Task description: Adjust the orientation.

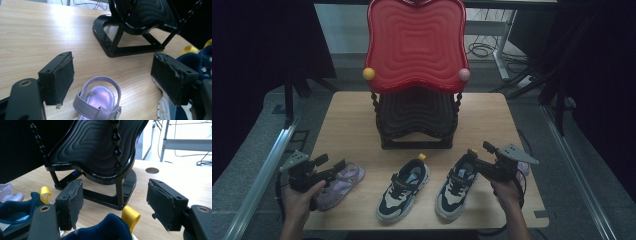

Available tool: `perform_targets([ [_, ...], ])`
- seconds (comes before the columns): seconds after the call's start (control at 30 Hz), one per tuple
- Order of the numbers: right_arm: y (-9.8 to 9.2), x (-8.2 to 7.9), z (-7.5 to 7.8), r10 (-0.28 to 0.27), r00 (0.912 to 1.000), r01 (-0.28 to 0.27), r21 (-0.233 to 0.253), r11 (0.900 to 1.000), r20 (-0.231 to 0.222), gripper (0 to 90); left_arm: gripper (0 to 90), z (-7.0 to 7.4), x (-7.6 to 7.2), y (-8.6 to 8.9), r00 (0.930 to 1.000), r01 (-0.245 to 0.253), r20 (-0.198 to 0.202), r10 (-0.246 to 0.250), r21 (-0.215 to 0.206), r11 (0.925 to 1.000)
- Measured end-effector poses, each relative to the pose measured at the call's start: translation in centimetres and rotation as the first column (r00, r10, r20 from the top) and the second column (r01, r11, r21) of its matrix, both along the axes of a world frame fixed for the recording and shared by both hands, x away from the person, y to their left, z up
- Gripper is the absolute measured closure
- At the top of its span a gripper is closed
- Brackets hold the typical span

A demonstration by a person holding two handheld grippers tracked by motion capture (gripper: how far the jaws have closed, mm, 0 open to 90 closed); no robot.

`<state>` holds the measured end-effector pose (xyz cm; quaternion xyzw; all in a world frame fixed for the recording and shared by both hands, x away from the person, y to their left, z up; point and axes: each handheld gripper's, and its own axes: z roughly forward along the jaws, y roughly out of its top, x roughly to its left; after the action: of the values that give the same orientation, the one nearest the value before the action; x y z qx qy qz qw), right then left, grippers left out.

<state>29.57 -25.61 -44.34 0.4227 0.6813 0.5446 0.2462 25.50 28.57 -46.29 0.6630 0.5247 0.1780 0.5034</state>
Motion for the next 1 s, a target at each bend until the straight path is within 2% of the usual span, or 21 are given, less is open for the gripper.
perform_targets([
  [0.03,0.0,0.0,0.0,0.000,1.0000,0.000,0.000,1.000,0.000,30.2,19.0,0.0,0.0,0.0,1.0000,0.000,0.000,0.000,0.000,1.0000],
  [0.07,-0.3,0.2,-0.3,0.006,1.0000,-0.006,-0.020,1.000,-0.008,30.1,19.2,0.0,0.0,-0.4,0.9999,0.010,-0.002,-0.010,0.017,0.9998],
  [0.1,-0.4,0.3,-0.4,0.005,0.9998,-0.005,-0.018,1.000,-0.018,30.0,20.1,0.0,-0.1,-0.5,0.9999,0.012,0.000,-0.012,0.027,0.9996],
  [0.2,-0.5,0.3,-0.6,0.017,0.9990,-0.016,0.034,0.999,-0.041,30.1,22.5,0.1,-0.4,-0.8,0.9996,0.028,0.001,-0.028,0.031,0.9991],
  [0.27,-0.2,0.1,-0.5,0.032,0.9983,-0.030,0.049,0.998,-0.049,29.8,23.3,0.2,-0.4,-0.9,0.9989,0.046,0.004,-0.046,0.025,0.9986],
  [0.37,0.3,-0.3,-0.2,0.049,0.9979,-0.047,0.032,0.998,-0.044,29.4,24.4,0.4,-0.8,-1.0,0.9980,0.062,0.012,-0.062,0.036,0.9974],
  [0.5,0.6,-0.7,-0.1,0.056,0.9980,-0.056,0.014,0.998,-0.030,29.4,26.2,0.7,-1.1,-0.9,0.9985,0.051,0.020,-0.052,0.018,0.9985],
  [0.6,0.5,-0.5,-0.4,0.060,0.9971,-0.060,0.010,0.998,-0.046,29.4,26.3,0.7,-0.9,-0.8,0.9987,0.049,0.010,-0.050,0.023,0.9985],
  [0.77,0.3,-0.2,-0.7,0.044,0.9958,-0.044,0.006,0.999,-0.080,29.6,26.4,0.5,-0.8,-1.1,0.9976,0.069,-0.007,-0.069,0.034,0.9970],
  [0.8,0.2,0.0,-0.7,0.043,0.9957,-0.042,0.019,0.999,-0.082,29.7,26.4,0.5,-0.7,-1.3,0.9966,0.081,-0.013,-0.081,0.045,0.9957],
  [0.83,-0.3,0.5,-0.7,0.030,0.9947,-0.023,0.064,0.998,-0.098,30.0,26.4,0.6,-0.8,-1.4,0.9963,0.085,-0.016,-0.084,0.049,0.9952],
  [0.87,-0.4,0.6,-0.7,0.025,0.9949,-0.018,0.070,0.997,-0.098,29.9,26.4,0.8,-0.8,-1.5,0.9968,0.079,-0.016,-0.079,0.039,0.9961],
  [0.93,-0.5,0.7,-0.8,0.019,0.9951,-0.012,0.066,0.998,-0.097,29.6,27.1,0.9,-0.7,-1.7,0.9973,0.073,-0.012,-0.073,0.029,0.9969],
  [1.0,-0.5,0.6,-1.1,0.001,0.9953,0.002,0.035,0.999,-0.097,28.6,33.2,1.2,-0.7,-2.4,0.9978,0.067,0.000,-0.067,0.021,0.9975],
])
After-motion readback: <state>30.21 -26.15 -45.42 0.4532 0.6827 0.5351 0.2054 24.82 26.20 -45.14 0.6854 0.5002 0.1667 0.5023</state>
